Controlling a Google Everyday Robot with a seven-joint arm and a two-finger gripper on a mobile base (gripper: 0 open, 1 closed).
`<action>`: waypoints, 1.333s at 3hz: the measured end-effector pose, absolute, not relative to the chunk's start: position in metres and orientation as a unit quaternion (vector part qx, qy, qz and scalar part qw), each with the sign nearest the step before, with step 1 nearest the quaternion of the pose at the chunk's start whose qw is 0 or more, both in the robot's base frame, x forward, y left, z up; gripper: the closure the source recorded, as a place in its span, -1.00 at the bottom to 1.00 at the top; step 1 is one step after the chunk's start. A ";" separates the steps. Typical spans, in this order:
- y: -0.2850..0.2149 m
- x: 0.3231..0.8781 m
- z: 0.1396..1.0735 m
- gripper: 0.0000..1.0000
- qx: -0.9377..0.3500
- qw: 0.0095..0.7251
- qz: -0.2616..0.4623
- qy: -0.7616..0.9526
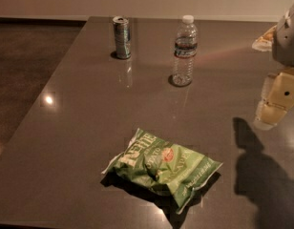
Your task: Move redbull can near green jalapeno chip bag
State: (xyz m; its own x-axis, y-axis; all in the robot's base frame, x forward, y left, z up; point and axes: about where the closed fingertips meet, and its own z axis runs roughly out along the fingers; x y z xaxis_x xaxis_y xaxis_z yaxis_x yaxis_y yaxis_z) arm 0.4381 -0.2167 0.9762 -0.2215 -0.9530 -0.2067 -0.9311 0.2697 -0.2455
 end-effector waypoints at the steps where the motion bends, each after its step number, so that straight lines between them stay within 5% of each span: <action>1: -0.217 0.438 0.976 -1.00 -0.603 0.159 -0.034 0.781; 4: -0.157 0.471 0.982 -1.00 -0.611 0.167 -0.007 0.774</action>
Offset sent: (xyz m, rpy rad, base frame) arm 0.0028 0.0031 0.0001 0.0098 0.0361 -0.0048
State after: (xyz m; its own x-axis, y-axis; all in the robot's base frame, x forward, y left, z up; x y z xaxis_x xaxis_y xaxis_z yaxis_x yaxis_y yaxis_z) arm 0.4710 -0.1569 0.9816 -0.1988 -0.9478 -0.2492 -0.9431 0.2542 -0.2143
